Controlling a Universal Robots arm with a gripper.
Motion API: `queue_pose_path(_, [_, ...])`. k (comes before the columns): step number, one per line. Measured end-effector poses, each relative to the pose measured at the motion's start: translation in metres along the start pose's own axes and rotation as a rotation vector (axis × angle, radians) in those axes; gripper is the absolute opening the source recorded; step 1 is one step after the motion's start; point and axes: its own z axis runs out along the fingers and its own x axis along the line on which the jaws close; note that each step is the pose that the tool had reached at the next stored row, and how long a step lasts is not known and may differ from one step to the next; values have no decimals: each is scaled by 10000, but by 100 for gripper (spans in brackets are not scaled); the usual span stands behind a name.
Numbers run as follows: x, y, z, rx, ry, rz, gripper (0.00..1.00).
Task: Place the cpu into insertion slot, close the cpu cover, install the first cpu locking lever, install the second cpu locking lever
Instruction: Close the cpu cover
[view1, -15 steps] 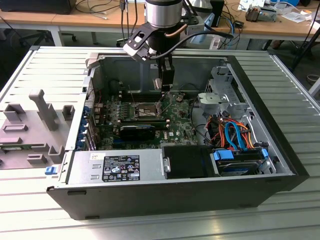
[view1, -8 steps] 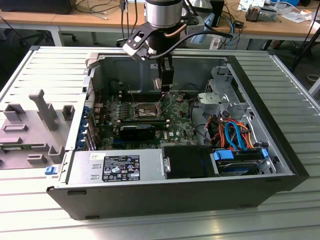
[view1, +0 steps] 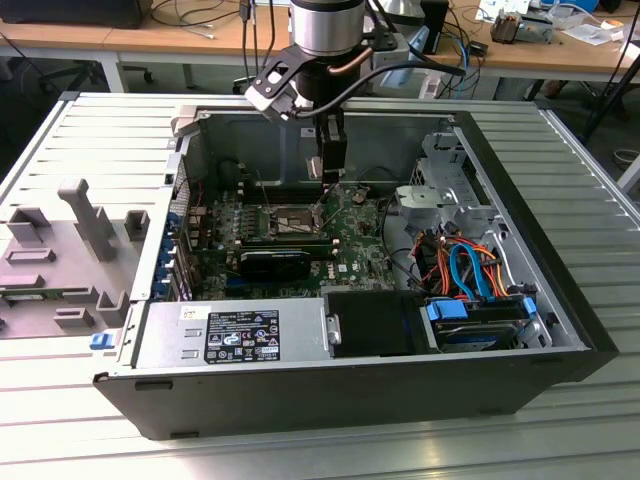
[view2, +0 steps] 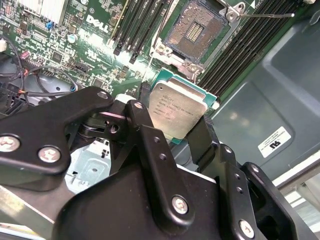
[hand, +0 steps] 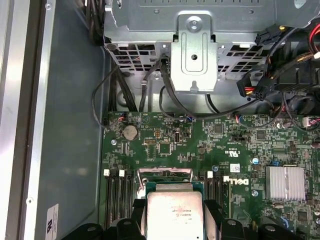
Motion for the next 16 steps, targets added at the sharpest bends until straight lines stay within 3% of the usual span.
queue_pose_path(16, [0, 0, 2, -8, -34, 377, 55])
